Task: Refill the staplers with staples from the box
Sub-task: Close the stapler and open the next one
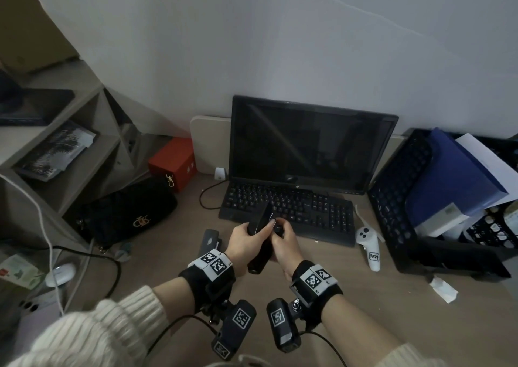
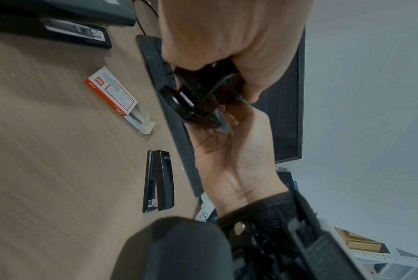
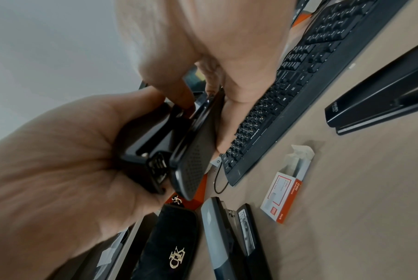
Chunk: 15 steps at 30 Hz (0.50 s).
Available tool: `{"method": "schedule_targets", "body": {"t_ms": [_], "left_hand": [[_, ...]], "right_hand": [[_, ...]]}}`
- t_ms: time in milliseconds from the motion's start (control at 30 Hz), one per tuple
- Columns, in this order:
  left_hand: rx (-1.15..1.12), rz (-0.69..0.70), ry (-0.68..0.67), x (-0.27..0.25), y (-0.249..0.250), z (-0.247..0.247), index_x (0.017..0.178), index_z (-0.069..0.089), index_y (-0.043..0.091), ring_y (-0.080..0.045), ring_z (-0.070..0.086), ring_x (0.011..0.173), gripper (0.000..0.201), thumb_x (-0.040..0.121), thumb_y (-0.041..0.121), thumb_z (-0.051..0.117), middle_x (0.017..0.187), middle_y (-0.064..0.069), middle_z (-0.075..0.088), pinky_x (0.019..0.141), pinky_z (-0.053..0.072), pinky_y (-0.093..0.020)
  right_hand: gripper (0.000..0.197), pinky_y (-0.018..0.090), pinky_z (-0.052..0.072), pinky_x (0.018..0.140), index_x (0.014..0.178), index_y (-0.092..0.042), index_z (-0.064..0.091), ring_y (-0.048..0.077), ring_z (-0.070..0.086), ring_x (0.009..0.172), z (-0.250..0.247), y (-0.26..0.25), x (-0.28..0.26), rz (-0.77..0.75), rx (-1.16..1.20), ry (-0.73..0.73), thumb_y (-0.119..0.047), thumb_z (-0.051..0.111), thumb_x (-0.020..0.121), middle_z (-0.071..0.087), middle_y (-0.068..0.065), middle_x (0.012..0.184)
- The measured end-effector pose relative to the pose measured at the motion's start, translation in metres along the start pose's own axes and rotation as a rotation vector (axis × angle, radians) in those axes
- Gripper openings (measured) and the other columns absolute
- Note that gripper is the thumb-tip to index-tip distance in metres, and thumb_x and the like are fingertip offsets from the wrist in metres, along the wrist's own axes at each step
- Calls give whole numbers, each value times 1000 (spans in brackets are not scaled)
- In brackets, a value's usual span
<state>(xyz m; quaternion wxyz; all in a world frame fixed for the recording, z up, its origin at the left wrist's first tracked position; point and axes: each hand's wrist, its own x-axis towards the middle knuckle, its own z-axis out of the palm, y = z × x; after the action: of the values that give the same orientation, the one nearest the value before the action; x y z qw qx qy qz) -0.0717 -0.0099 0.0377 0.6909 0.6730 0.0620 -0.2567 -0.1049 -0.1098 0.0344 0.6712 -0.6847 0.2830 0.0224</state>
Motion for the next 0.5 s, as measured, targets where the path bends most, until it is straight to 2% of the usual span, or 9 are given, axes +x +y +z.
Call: {"method": "schedule_targets", "body": {"t_ms": [267,400,500], "left_hand": [[14,8,-11,1,-1,4,99,69,5,-28,73,86,38,83,39,77,92,-14,73,80,61,-46],[20,17,-14,1,-1,4,99,70,5,-27,73,86,36,84,37,76,93,-14,74,79,62,-44],[22,18,-18,2,-3,3,99,70,6,-27,73,88,36,84,37,76,94,-14,74,80,62,-44]], "right_hand": [[26,39,56,84,122,-25,47,18,63,98,-7,-3,-1,4,50,-11,-14,47,98,62,6,111],[24,41,55,87,116,-26,48,16,63,96,-7,-4,-2,3,43,-7,-11,45,97,63,3,107],[25,41,55,86,117,-26,48,18,63,98,-7,-4,-3,14,41,-3,-12,46,97,63,5,110]]}}
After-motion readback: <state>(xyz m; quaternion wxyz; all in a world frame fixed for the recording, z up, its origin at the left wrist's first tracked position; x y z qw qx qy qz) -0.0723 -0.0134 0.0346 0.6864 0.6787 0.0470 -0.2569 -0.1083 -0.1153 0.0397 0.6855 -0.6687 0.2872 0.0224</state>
